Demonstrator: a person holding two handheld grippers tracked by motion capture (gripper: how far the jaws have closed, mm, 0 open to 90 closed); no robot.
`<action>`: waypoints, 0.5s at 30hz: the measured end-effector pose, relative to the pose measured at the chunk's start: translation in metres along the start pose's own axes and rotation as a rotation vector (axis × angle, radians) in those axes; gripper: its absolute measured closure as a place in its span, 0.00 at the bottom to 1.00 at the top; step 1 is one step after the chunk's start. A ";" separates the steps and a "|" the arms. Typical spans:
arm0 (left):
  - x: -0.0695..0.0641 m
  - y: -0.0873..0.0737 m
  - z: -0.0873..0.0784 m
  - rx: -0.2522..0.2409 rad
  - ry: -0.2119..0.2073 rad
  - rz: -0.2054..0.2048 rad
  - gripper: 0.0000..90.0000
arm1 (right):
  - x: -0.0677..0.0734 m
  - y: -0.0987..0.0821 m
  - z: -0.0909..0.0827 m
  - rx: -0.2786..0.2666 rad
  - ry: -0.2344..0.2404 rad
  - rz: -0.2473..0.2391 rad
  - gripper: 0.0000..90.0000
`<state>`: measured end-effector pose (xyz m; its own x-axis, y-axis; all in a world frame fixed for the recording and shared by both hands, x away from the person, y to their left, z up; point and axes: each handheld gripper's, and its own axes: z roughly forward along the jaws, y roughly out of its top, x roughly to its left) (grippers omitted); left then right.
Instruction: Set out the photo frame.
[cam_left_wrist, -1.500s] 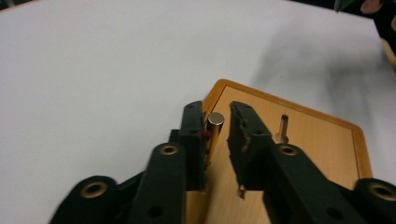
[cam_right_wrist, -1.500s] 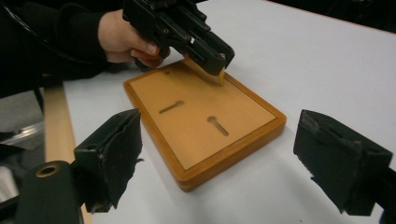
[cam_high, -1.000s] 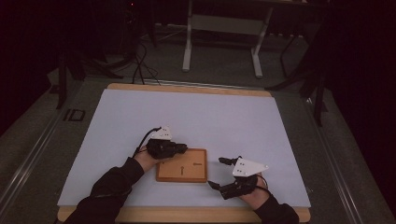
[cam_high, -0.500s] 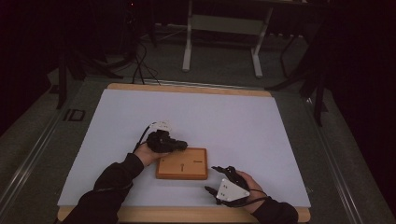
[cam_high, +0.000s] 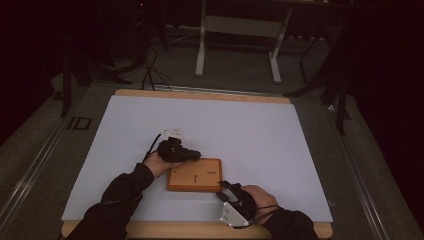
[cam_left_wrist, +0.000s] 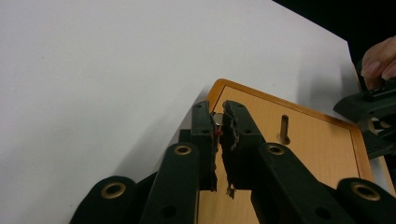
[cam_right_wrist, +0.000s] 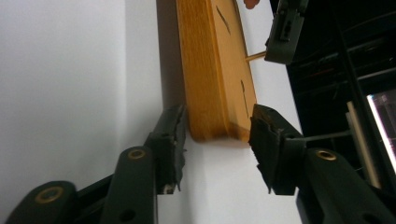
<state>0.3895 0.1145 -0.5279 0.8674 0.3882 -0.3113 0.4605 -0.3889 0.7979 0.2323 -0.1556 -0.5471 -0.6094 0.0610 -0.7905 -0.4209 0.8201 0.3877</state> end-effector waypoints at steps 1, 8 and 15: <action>0.000 0.000 0.000 0.000 0.000 0.000 0.93 | 0.000 0.000 0.000 0.000 0.000 0.000 0.63; 0.000 0.000 0.000 0.003 -0.006 0.002 0.93 | 0.005 0.003 0.007 0.009 -0.024 -0.097 0.69; 0.001 0.001 0.000 0.009 -0.007 -0.001 0.93 | 0.009 0.003 0.007 0.004 -0.043 -0.175 0.73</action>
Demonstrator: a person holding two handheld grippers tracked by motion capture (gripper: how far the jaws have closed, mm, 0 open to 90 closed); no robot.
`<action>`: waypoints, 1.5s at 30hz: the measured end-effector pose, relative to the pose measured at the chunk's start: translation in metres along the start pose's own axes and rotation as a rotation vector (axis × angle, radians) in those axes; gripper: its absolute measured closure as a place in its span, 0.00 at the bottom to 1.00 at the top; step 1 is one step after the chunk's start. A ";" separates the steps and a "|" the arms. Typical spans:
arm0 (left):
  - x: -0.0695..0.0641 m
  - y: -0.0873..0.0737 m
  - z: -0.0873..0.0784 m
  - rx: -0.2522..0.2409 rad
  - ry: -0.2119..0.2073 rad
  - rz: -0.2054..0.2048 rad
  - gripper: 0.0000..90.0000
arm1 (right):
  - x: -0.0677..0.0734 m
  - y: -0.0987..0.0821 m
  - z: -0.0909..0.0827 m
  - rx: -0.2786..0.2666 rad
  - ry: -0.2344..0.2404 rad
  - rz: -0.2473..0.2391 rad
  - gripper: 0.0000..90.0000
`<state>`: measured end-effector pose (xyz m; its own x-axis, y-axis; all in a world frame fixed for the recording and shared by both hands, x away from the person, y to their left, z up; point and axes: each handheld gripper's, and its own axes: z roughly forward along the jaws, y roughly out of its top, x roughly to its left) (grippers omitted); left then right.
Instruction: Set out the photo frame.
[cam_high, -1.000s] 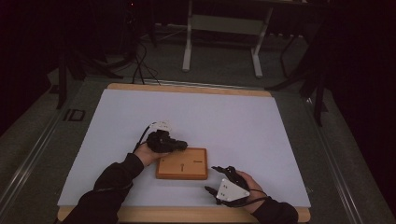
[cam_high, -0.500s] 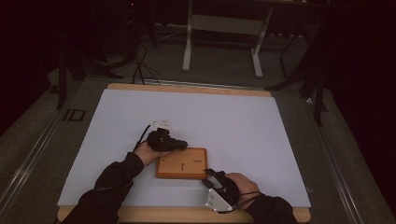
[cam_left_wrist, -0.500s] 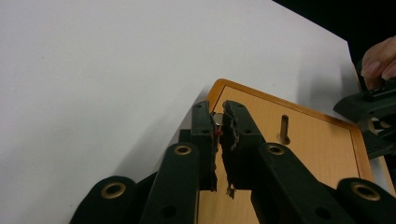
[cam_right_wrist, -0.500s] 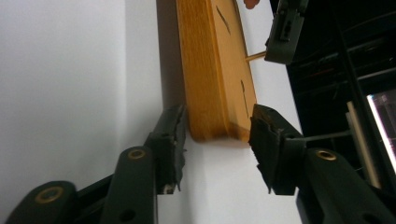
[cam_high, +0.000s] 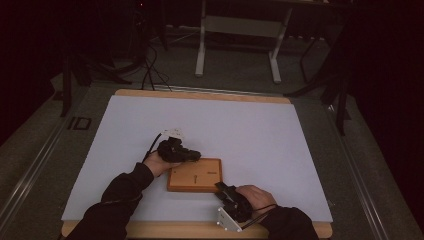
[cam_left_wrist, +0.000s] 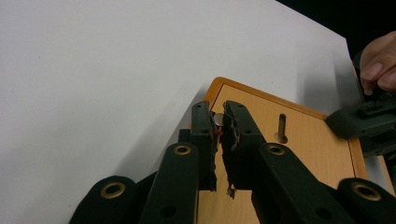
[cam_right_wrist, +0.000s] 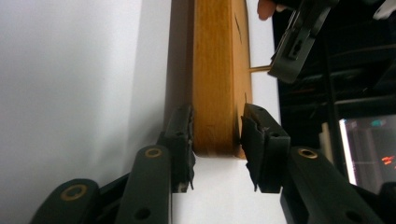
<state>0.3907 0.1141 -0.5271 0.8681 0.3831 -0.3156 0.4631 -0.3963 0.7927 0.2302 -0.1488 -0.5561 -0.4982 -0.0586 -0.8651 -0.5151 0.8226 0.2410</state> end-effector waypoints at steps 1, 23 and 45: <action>0.000 0.000 0.000 -0.003 -0.004 -0.006 0.93 | 0.000 0.000 -0.001 0.004 -0.006 -0.008 0.73; -0.026 -0.014 -0.045 -0.193 0.137 0.103 0.13 | -0.026 -0.001 -0.004 -0.017 0.068 -0.002 0.75; -0.058 -0.041 -0.107 -0.324 0.279 0.164 0.07 | -0.090 -0.013 0.002 -0.078 0.242 0.170 0.78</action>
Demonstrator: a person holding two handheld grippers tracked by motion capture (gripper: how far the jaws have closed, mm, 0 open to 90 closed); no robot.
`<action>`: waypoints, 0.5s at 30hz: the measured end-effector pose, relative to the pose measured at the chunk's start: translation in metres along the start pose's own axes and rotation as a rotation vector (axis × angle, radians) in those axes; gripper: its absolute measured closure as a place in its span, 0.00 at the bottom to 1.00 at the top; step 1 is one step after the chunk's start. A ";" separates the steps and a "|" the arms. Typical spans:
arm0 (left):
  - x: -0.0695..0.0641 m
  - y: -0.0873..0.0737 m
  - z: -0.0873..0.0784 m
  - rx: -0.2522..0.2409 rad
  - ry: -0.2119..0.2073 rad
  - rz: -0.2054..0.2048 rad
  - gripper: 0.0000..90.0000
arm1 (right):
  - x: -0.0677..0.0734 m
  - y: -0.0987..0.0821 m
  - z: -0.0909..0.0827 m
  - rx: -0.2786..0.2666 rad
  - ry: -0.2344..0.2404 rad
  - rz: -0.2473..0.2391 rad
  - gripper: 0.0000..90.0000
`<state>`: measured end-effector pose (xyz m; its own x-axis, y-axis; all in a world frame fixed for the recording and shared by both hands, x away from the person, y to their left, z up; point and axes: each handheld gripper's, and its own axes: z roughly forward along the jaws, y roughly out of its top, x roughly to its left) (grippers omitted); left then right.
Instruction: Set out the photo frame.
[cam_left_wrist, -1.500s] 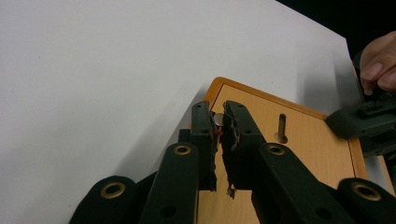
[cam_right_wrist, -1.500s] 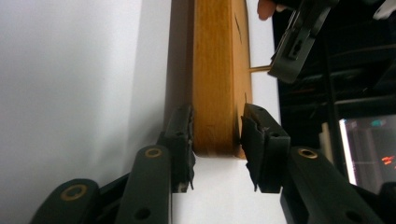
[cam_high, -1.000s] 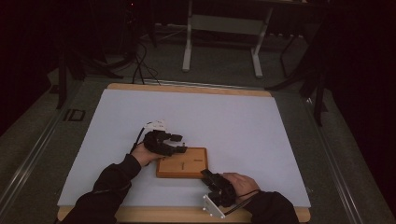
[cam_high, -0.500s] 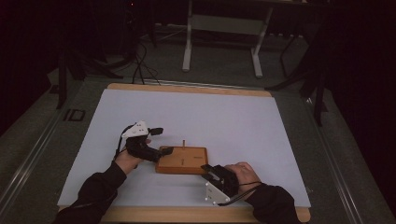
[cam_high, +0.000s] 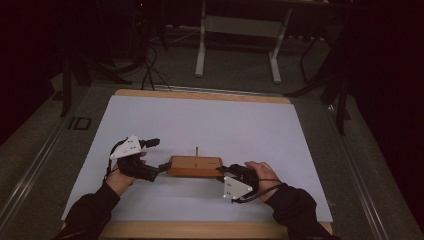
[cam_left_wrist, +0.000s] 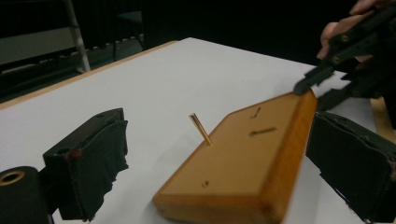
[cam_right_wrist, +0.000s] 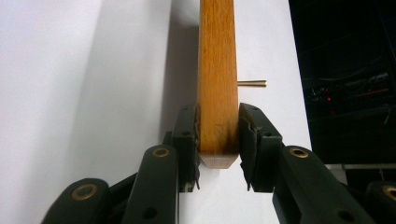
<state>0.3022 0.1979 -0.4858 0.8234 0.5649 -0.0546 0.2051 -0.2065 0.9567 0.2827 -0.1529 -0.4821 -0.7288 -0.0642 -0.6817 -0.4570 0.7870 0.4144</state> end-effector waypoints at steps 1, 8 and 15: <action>-0.001 -0.002 -0.002 -0.003 -0.001 -0.005 0.07 | -0.002 0.000 0.000 -0.001 0.004 0.003 0.78; -0.010 -0.016 -0.009 -0.010 0.005 -0.027 0.07 | -0.025 -0.005 0.001 -0.035 0.060 0.085 0.78; -0.016 -0.023 -0.011 -0.031 0.011 -0.024 0.07 | -0.044 -0.008 0.003 -0.048 0.118 0.162 0.78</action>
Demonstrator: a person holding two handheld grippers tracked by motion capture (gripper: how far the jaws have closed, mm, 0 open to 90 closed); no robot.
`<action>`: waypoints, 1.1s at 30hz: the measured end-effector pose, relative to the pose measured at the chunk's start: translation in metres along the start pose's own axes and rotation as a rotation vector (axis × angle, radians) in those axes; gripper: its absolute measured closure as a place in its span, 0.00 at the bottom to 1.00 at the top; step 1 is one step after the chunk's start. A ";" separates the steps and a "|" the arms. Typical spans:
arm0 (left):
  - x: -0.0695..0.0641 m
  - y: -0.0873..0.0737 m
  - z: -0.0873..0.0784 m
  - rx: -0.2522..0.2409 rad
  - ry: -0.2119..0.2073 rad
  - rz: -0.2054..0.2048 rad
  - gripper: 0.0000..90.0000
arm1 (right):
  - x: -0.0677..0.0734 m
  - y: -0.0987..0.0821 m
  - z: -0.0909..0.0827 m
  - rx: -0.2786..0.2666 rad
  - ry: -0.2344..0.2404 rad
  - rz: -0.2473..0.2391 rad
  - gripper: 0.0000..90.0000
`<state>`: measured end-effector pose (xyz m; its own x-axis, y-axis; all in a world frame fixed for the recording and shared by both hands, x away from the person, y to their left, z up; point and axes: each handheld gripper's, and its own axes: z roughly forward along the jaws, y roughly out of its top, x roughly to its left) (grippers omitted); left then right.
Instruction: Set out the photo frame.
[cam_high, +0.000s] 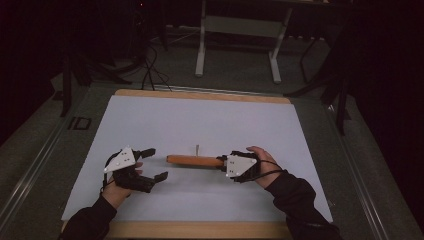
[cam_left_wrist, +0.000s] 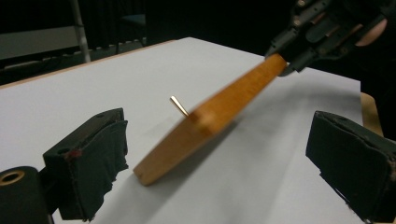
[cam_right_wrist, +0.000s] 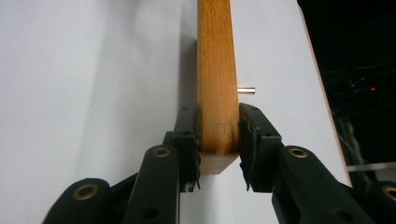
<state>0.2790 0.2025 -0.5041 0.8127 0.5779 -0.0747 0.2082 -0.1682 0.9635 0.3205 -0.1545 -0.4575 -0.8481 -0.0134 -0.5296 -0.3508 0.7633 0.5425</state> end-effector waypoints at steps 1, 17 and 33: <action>0.000 0.000 0.000 -0.003 0.005 0.007 0.07 | -0.002 0.000 0.000 0.000 0.007 0.010 0.78; -0.001 -0.011 0.008 0.010 -0.008 -0.004 0.07 | -0.045 -0.007 0.007 -0.016 0.097 0.145 0.76; -0.003 -0.016 0.013 0.029 -0.020 -0.007 0.07 | -0.084 -0.018 0.025 0.001 0.117 0.274 0.73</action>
<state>0.2805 0.1930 -0.5232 0.8219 0.5629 -0.0872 0.2298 -0.1876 0.9550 0.4079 -0.1509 -0.4395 -0.9512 0.1188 -0.2846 -0.1023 0.7491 0.6546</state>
